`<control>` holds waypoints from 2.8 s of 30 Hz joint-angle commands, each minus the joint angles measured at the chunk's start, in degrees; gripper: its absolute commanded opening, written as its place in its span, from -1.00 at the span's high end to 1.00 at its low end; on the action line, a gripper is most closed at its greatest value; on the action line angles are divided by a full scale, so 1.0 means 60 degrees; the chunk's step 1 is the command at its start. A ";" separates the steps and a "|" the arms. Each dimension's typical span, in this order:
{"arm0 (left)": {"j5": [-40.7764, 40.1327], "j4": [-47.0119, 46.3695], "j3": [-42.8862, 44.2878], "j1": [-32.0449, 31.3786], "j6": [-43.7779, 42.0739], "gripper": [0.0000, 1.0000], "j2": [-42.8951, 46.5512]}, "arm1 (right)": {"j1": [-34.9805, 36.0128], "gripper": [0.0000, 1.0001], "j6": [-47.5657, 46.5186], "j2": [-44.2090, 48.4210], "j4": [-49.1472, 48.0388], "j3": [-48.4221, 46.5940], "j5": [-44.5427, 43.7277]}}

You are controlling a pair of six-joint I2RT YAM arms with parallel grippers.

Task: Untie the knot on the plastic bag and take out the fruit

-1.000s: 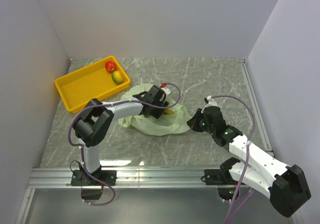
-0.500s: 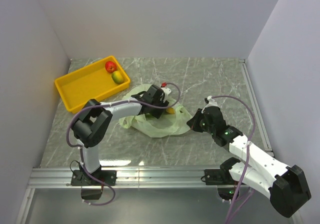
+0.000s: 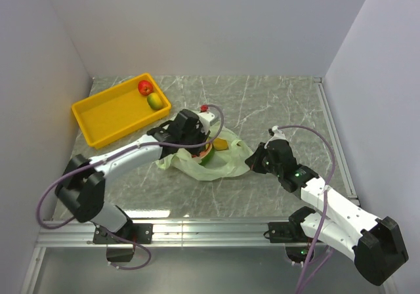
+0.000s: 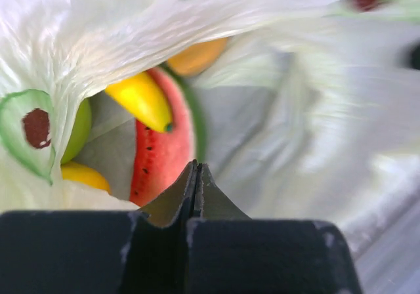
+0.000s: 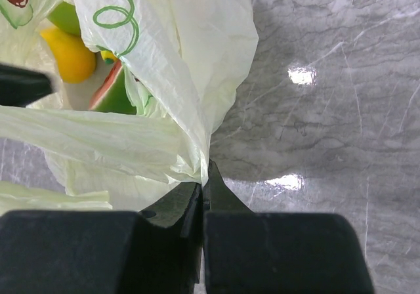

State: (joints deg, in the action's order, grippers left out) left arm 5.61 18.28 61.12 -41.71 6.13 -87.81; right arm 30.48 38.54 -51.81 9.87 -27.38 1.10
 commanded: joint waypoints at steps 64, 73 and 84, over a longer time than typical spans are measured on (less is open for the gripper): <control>0.2579 0.1214 0.0007 -0.1178 0.2569 0.98 0.2358 | -0.0041 1.00 0.0094 -0.0198 -0.0385 -0.0506 -0.0521; 0.3971 0.1614 0.0595 0.0577 0.2463 0.99 0.3618 | -0.0026 1.00 0.0109 -0.0081 -0.0312 -0.0374 -0.0535; -0.0093 0.1216 0.1647 0.3991 0.3489 0.99 0.3124 | -0.0041 1.00 0.0080 0.0417 -0.0078 -0.0315 -0.0521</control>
State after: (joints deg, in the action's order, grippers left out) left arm 20.45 26.22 67.44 -22.09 24.49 -65.60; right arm 30.48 39.90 -50.74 8.73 -27.83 -0.86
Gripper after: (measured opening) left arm 0.353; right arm 0.008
